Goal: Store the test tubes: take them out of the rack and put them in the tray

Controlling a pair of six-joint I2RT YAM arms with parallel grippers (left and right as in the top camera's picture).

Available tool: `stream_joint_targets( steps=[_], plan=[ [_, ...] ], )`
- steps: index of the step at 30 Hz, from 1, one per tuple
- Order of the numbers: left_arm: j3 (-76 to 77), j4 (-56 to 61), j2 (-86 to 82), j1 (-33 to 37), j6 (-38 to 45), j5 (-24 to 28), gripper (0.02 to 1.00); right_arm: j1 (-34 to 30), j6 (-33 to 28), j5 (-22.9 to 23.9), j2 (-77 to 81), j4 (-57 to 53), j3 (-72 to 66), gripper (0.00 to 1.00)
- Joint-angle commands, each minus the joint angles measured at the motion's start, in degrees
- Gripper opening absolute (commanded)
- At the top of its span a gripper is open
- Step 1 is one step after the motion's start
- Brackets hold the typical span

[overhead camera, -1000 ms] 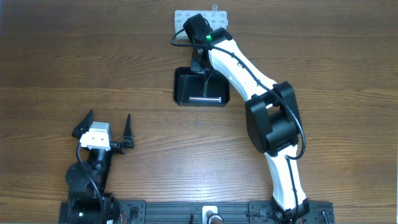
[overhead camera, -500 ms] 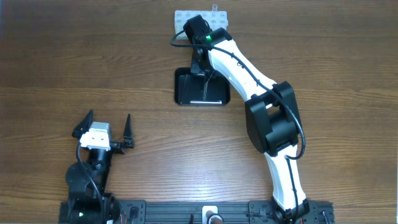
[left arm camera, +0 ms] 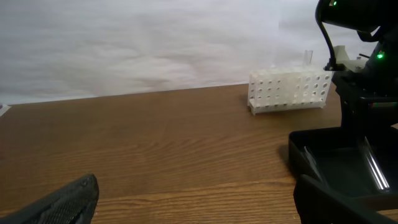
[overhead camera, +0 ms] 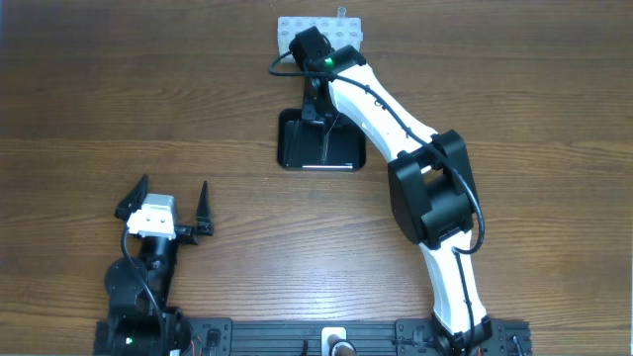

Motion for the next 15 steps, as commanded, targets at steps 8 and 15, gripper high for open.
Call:
stream_joint_targets(
  steps=[8,15],
  plan=[
    [-0.28,-0.09,-0.46,0.28,0.59,0.79,1.000,0.63,0.22,-0.70,0.72,-0.24,0.42,0.183],
    [-0.28,-0.09,-0.46,0.28,0.61,0.79,1.000,0.63,0.20,-1.03,0.70,-0.24,0.42,0.297]
  ],
)
